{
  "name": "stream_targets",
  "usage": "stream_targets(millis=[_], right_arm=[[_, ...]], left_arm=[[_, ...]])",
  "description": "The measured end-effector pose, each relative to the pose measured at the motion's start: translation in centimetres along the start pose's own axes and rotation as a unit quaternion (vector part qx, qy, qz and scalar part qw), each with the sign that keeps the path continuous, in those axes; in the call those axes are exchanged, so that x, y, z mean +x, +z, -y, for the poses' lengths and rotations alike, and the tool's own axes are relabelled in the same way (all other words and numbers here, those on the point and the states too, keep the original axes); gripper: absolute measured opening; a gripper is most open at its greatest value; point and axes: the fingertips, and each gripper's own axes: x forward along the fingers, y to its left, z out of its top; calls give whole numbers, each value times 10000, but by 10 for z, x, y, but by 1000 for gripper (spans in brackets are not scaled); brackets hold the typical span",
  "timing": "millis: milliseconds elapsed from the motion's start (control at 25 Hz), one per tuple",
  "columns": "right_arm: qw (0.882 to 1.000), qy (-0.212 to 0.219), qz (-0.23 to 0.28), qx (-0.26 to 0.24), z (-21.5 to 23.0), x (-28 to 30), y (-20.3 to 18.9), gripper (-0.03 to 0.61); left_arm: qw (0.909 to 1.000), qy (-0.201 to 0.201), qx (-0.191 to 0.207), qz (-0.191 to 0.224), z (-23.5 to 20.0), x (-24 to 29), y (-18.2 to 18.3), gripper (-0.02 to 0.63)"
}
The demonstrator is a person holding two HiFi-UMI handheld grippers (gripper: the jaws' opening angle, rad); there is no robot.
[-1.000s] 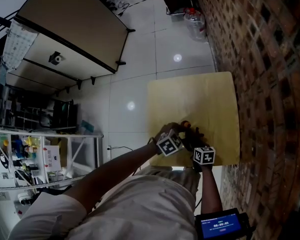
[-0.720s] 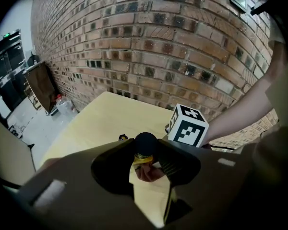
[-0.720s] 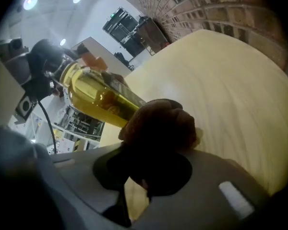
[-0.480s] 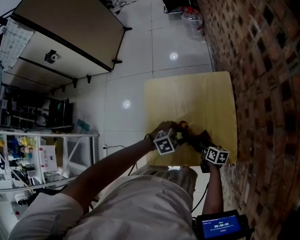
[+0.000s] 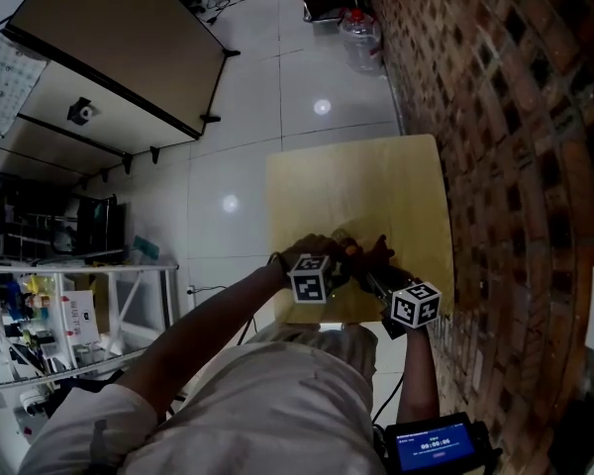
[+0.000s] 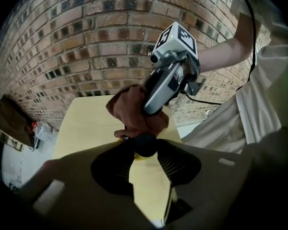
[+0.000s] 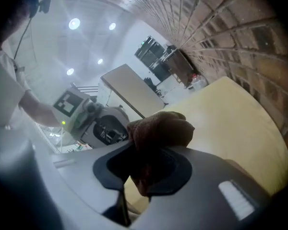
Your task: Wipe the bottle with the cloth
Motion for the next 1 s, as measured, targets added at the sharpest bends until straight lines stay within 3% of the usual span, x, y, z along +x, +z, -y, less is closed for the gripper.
stream_targets(millis=[120, 240, 360, 480, 640, 840, 1000], right_arm=[[9994, -81, -143, 301, 10, 28, -19, 71], [9965, -82, 57, 835, 22, 41, -28, 70], [9954, -182, 131, 934, 33, 46, -28, 69], [9946, -404, -147, 943, 52, 56, -37, 67], [9902, -873, -826, 715, 79, 69, -59, 66], [9725, -1635, -1648, 175, 109, 83, -88, 67], [9662, -1761, -1876, -142, 105, 84, -106, 69]], left_arm=[[9998, 75, -74, 140, -2, 1, 1, 167], [9994, 142, -199, 231, -3, -1, -1, 167], [9990, 193, -289, 285, -5, -2, -1, 169], [9988, 179, -331, 316, -5, -1, -1, 169], [9982, 237, -461, 285, -4, 2, 4, 170], [9946, 508, -845, 330, -10, 6, 14, 170], [9942, 667, -810, 225, -9, 8, 17, 172]])
